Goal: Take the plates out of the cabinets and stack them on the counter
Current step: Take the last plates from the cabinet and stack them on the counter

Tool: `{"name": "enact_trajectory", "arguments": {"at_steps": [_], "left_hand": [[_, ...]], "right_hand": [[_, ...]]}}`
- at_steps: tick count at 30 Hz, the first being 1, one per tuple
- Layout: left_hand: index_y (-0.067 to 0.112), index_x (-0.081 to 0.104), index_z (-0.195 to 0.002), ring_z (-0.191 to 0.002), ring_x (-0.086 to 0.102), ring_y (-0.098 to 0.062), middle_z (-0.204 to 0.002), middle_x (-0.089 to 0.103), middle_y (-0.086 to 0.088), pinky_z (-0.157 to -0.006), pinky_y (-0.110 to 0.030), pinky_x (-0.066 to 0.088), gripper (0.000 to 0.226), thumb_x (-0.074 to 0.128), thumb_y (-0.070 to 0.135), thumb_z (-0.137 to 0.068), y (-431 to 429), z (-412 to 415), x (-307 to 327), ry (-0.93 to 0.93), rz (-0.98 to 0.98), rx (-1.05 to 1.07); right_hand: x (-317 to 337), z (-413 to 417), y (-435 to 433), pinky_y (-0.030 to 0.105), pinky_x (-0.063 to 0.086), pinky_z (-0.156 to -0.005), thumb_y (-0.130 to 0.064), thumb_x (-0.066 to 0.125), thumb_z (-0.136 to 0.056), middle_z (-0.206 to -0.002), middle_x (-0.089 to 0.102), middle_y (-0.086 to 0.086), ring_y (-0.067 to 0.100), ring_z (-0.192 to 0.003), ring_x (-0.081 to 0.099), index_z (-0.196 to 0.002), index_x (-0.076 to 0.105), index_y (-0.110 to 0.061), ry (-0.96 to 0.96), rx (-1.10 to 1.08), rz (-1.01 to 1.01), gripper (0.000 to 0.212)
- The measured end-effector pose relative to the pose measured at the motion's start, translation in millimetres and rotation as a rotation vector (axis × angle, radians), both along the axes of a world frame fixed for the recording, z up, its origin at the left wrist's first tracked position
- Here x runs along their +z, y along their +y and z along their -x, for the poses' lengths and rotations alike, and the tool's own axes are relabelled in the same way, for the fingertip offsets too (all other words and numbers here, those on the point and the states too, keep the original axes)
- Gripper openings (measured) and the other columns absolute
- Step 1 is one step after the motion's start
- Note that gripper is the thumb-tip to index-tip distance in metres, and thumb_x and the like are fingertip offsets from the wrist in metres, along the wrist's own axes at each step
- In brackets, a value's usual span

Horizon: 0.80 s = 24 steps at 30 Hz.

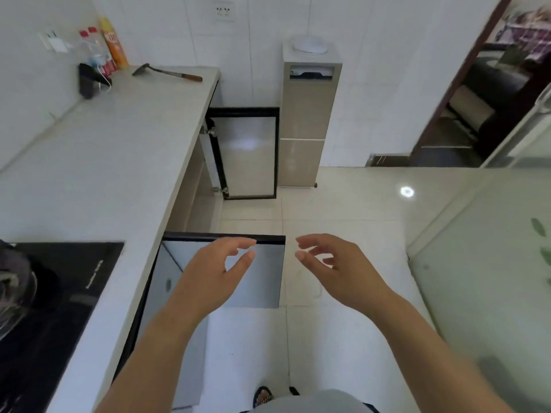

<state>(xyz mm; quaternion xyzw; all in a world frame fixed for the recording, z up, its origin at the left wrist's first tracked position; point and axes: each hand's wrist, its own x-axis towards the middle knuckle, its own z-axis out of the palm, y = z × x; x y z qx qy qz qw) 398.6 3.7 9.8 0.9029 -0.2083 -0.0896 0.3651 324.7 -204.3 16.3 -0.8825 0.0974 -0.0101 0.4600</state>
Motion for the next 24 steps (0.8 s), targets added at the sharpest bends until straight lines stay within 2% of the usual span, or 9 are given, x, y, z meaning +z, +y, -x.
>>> {"name": "enact_trajectory", "arguments": {"at_steps": [7,15,21,24], "left_hand": [[0.034,0.058,-0.118,-0.099,0.052,0.012,-0.112,0.057,0.022,-0.075,-0.002,0.035,0.028,0.050,0.039,-0.091,-54,-59,-9,0.013,0.023,-0.108],[0.037,0.056,-0.118,-0.103,0.054,0.003,-0.116,0.055,0.023,-0.078,-0.005,0.034,0.029,0.047,0.042,-0.091,-138,-149,-26,0.014,-0.033,-0.097],[0.039,0.053,-0.120,-0.101,0.051,0.004,-0.113,0.051,0.026,-0.083,-0.016,0.036,0.031,0.045,0.046,-0.091,-253,-225,-27,0.015,-0.112,-0.124],[0.037,0.053,-0.122,-0.101,0.047,0.004,-0.114,0.049,0.025,-0.085,-0.015,0.032,0.031,0.045,0.044,-0.092,-309,-260,-20,-0.012,-0.148,-0.145]], "right_hand": [[-11,-45,-47,0.020,0.048,-0.086,-0.047,0.055,-0.087,-0.111,0.061,-0.022,-0.003,-0.099,0.057,-0.115,0.061,-0.033,0.026,-0.066,-0.025,0.032],[-33,-139,-132,0.020,0.047,-0.088,-0.048,0.055,-0.086,-0.113,0.061,-0.020,-0.003,-0.100,0.056,-0.116,0.060,-0.032,0.052,-0.029,-0.053,0.034],[-33,-220,-243,0.025,0.048,-0.089,-0.048,0.055,-0.087,-0.110,0.061,-0.019,-0.001,-0.099,0.056,-0.116,0.060,-0.032,0.066,-0.010,-0.005,0.034],[-30,-255,-300,0.026,0.048,-0.090,-0.048,0.055,-0.087,-0.110,0.061,-0.019,-0.001,-0.099,0.056,-0.117,0.060,-0.031,0.058,-0.049,0.002,0.035]]}}
